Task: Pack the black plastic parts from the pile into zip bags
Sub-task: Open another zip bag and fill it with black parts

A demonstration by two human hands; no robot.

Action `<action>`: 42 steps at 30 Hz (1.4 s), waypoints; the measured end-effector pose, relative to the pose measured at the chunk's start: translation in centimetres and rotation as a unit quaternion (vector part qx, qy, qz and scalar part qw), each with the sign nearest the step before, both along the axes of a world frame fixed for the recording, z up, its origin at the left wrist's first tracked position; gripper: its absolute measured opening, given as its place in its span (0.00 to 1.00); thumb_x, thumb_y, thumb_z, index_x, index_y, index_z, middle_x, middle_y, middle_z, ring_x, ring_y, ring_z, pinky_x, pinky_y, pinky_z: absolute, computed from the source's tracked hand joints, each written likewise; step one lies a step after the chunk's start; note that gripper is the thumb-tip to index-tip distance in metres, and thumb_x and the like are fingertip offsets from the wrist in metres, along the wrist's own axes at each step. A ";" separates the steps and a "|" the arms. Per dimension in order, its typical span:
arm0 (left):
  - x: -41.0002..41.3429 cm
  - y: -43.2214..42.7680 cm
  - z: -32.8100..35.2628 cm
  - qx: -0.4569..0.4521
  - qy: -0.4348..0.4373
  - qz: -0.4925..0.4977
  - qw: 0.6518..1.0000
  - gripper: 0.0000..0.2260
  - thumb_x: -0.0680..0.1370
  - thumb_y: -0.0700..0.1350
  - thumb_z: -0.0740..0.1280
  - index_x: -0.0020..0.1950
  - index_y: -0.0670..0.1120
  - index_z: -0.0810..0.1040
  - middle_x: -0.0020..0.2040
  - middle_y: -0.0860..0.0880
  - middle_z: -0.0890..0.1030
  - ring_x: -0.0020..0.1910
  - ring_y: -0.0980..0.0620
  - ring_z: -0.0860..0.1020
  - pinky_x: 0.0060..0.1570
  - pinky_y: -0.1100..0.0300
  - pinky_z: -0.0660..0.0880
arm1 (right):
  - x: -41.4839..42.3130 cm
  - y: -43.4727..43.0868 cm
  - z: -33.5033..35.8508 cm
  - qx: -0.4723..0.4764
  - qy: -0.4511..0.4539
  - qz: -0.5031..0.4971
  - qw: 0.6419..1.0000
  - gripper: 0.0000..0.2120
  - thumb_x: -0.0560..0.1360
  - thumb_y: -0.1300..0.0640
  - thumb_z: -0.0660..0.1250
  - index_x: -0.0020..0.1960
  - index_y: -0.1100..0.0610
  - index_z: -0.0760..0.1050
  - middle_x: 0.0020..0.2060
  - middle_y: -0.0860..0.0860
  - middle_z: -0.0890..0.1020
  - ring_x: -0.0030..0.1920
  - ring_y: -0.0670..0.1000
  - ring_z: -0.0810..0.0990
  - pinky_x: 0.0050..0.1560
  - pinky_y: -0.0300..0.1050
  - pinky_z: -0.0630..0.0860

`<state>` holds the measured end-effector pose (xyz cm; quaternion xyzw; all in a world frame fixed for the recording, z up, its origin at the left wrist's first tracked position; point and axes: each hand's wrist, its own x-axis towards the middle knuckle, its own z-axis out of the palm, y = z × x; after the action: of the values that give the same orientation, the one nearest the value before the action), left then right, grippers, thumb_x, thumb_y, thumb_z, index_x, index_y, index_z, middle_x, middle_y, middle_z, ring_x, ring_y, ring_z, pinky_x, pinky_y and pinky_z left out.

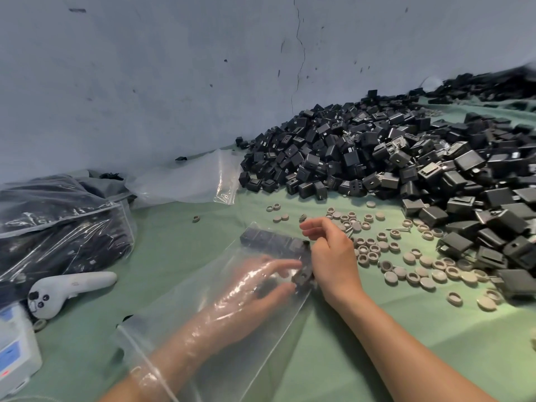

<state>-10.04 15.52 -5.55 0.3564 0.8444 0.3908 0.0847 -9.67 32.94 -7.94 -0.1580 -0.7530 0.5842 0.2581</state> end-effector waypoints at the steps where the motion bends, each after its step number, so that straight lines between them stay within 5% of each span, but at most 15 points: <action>1: 0.2 0.4 0.1 0.016 -0.035 0.004 0.999 0.12 0.79 0.49 0.69 0.61 0.60 0.77 0.49 0.57 0.79 0.50 0.60 0.79 0.49 0.70 0.74 | 0.0 0.0 0.0 -0.001 0.003 -0.003 1.000 0.21 0.72 0.70 0.55 0.48 0.47 0.77 0.47 0.42 0.80 0.50 0.36 0.76 0.45 0.28 0.69; 4: 0.4 1.4 0.1 0.033 -0.081 0.014 0.996 0.13 0.77 0.45 0.72 0.60 0.53 0.76 0.51 0.51 0.80 0.50 0.64 0.79 0.48 0.73 0.72 | 0.1 -0.1 -0.1 -0.002 0.010 -0.010 1.000 0.21 0.73 0.69 0.55 0.49 0.47 0.77 0.47 0.42 0.80 0.50 0.37 0.77 0.47 0.29 0.70; 9: 0.4 2.1 0.0 0.086 -0.108 0.022 0.990 0.10 0.77 0.40 0.72 0.55 0.50 0.81 0.53 0.52 0.83 0.53 0.59 0.81 0.51 0.69 0.74 | 0.2 -0.1 0.1 0.007 0.011 -0.016 1.000 0.21 0.72 0.70 0.54 0.48 0.48 0.77 0.46 0.42 0.81 0.49 0.36 0.77 0.44 0.25 0.68; 14: 0.9 2.3 -0.3 0.068 -0.087 0.039 0.993 0.16 0.78 0.37 0.67 0.61 0.54 0.78 0.55 0.53 0.81 0.55 0.57 0.80 0.57 0.62 0.75 | 0.4 -0.1 0.5 -0.024 0.018 -0.034 0.999 0.21 0.73 0.71 0.54 0.46 0.48 0.77 0.44 0.43 0.81 0.48 0.34 0.76 0.42 0.24 0.69; 18: 1.1 2.4 -0.4 0.056 -0.132 0.058 0.988 0.16 0.72 0.59 0.69 0.59 0.62 0.76 0.57 0.56 0.81 0.57 0.60 0.79 0.59 0.64 0.73 | 0.7 0.2 0.7 -0.052 0.031 -0.127 0.990 0.20 0.74 0.70 0.55 0.42 0.48 0.76 0.39 0.43 0.81 0.42 0.40 0.78 0.42 0.35 0.72; 21: 0.8 3.0 -0.5 -0.038 -0.013 0.095 0.995 0.18 0.69 0.68 0.64 0.53 0.62 0.77 0.49 0.59 0.82 0.51 0.64 0.78 0.53 0.66 0.74 | 1.0 0.6 1.0 -0.010 0.013 -0.136 0.991 0.17 0.76 0.67 0.56 0.41 0.48 0.76 0.34 0.44 0.81 0.39 0.43 0.80 0.40 0.44 0.74; 23: 0.7 3.7 -0.8 -0.063 0.093 0.125 0.986 0.18 0.69 0.67 0.63 0.49 0.55 0.79 0.44 0.59 0.80 0.47 0.63 0.77 0.52 0.62 0.74 | 1.1 0.9 1.1 0.036 -0.013 -0.104 0.994 0.16 0.77 0.65 0.56 0.43 0.48 0.77 0.33 0.45 0.81 0.38 0.45 0.80 0.41 0.47 0.76; 27: 0.5 3.6 -1.5 0.022 0.093 0.115 0.989 0.10 0.73 0.64 0.68 0.49 0.61 0.77 0.50 0.67 0.78 0.52 0.67 0.76 0.48 0.72 0.71 | 1.4 1.6 1.1 0.084 -0.056 -0.059 0.993 0.16 0.77 0.63 0.57 0.43 0.46 0.78 0.32 0.45 0.82 0.35 0.47 0.79 0.43 0.51 0.78; 30: 0.4 3.1 -2.0 0.018 0.131 0.096 0.987 0.07 0.76 0.62 0.69 0.51 0.66 0.73 0.52 0.68 0.75 0.55 0.63 0.74 0.55 0.66 0.70 | 1.7 1.8 1.2 0.093 -0.064 -0.039 0.993 0.16 0.76 0.63 0.57 0.43 0.46 0.78 0.31 0.43 0.83 0.33 0.45 0.79 0.43 0.50 0.78; 35: -0.1 2.4 -2.3 0.007 0.162 0.028 0.986 0.11 0.77 0.51 0.68 0.58 0.61 0.76 0.50 0.63 0.77 0.56 0.63 0.73 0.62 0.58 0.68 | 1.9 1.9 1.3 0.098 -0.064 -0.037 0.992 0.16 0.76 0.64 0.57 0.42 0.46 0.78 0.33 0.39 0.82 0.33 0.45 0.79 0.42 0.49 0.78; 39: 0.0 2.1 -2.0 0.038 0.122 0.007 0.992 0.08 0.79 0.47 0.67 0.55 0.60 0.78 0.51 0.62 0.79 0.59 0.60 0.75 0.59 0.69 0.69 | 1.9 1.9 1.2 0.095 -0.058 -0.033 0.993 0.16 0.77 0.64 0.58 0.43 0.47 0.79 0.31 0.45 0.83 0.30 0.44 0.77 0.39 0.46 0.76; 42: 0.1 2.0 -1.7 0.020 0.029 0.003 0.999 0.06 0.79 0.49 0.64 0.53 0.60 0.76 0.54 0.60 0.79 0.62 0.57 0.75 0.61 0.60 0.72 | 2.0 1.9 1.2 0.090 -0.055 -0.029 0.994 0.16 0.77 0.63 0.58 0.42 0.46 0.79 0.32 0.45 0.83 0.29 0.41 0.75 0.36 0.43 0.73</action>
<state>-9.95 17.56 -7.29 0.3666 0.8395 0.3976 0.0521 -7.69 34.81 -6.77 -0.1879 -0.8105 0.4969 0.2467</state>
